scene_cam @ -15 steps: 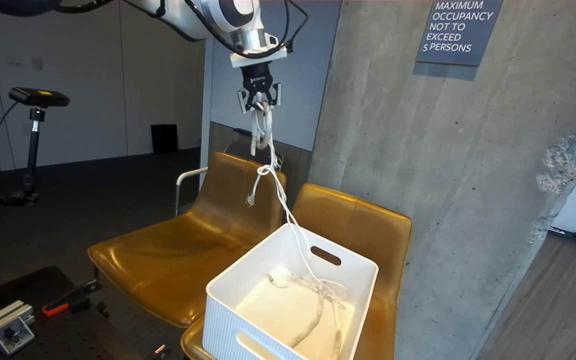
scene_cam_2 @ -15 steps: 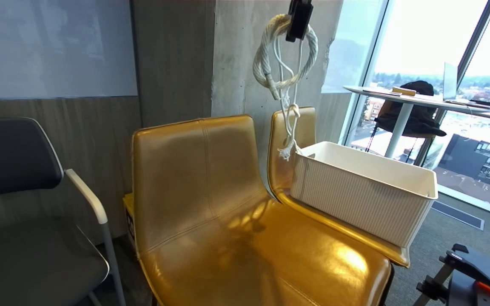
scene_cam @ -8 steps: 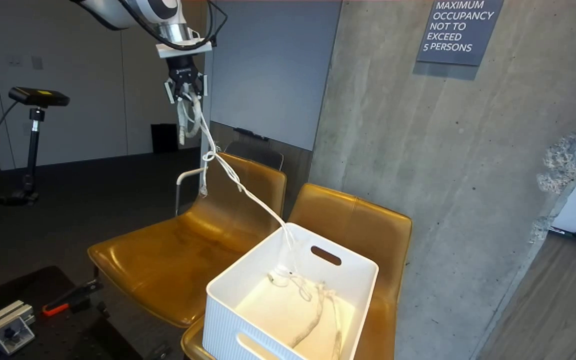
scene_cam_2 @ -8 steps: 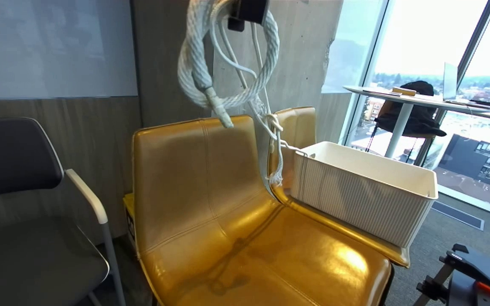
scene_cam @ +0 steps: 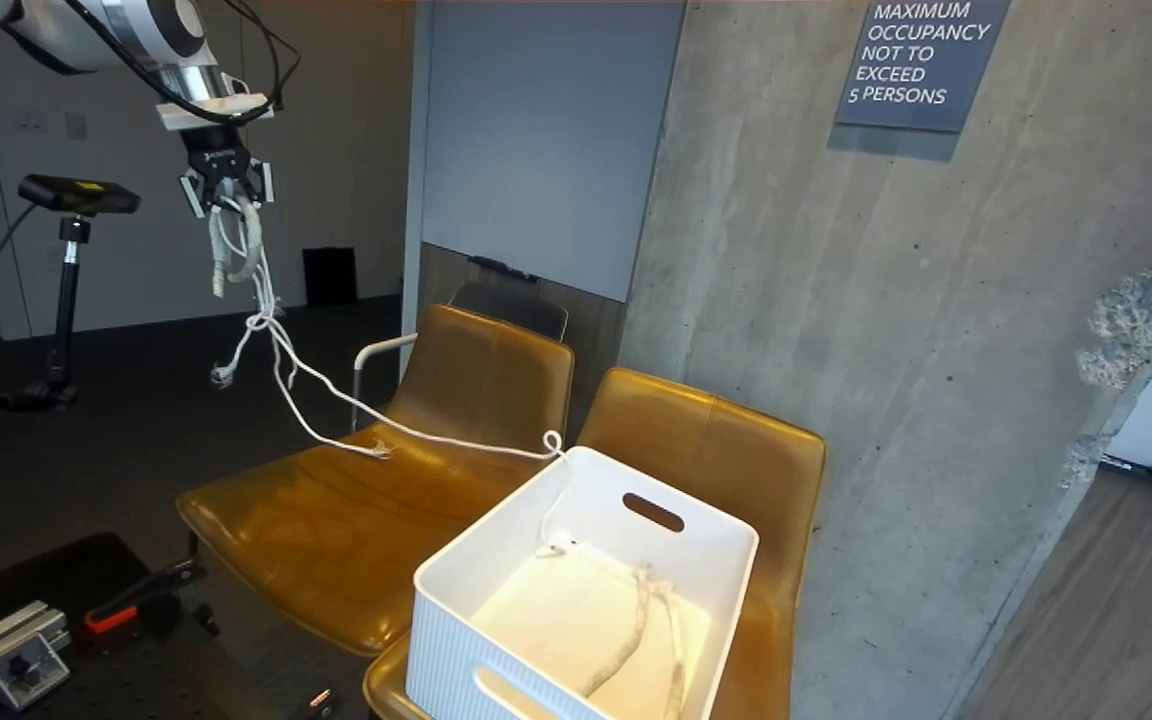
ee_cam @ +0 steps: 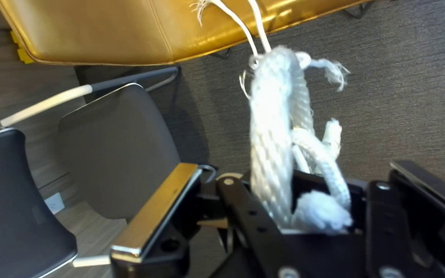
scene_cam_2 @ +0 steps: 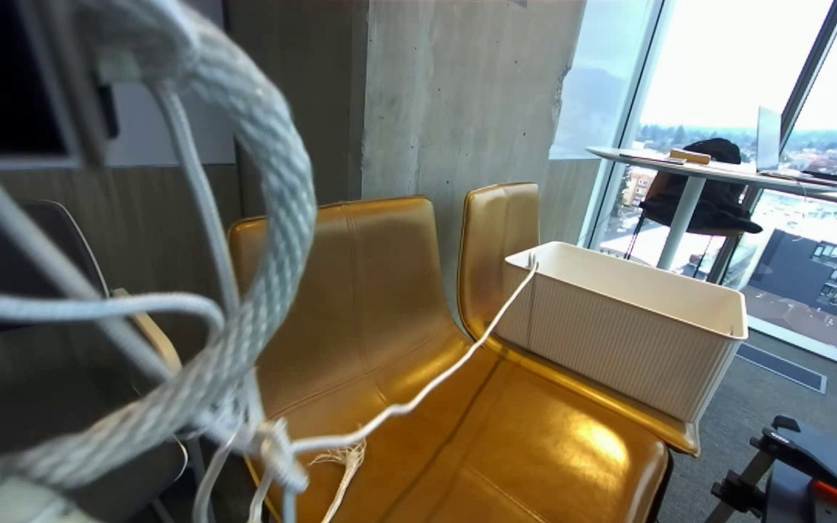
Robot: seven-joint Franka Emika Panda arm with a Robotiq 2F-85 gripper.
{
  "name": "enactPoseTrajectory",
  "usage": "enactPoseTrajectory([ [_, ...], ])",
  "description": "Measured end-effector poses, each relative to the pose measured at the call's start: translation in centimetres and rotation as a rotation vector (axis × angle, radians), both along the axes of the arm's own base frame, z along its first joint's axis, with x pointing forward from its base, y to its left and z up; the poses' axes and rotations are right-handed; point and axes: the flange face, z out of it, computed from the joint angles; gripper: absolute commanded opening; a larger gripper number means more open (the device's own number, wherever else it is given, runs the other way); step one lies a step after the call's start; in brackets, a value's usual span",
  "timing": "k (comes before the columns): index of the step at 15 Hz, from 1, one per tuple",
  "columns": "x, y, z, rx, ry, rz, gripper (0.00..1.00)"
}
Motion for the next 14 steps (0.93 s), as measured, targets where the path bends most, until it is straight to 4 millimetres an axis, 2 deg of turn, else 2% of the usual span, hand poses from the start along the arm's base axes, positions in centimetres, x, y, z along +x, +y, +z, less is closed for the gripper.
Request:
enactPoseTrajectory([
  [1, 0.1, 0.4, -1.3, -0.013, 0.01, -0.005, 0.0],
  [3, 2.1, -1.4, -3.0, -0.036, 0.024, -0.044, 0.0],
  [5, 5.4, -5.8, -3.4, -0.051, 0.022, -0.122, 0.0],
  [7, 8.6, -11.3, -3.0, -0.051, 0.023, -0.214, 0.0],
  [9, 10.9, -17.1, -2.7, -0.041, 0.037, -0.306, 0.0],
  [11, 11.9, -21.9, -3.6, -0.024, 0.069, -0.377, 0.0],
  [14, 11.5, -26.5, -7.7, 0.001, 0.14, -0.441, 0.0],
])
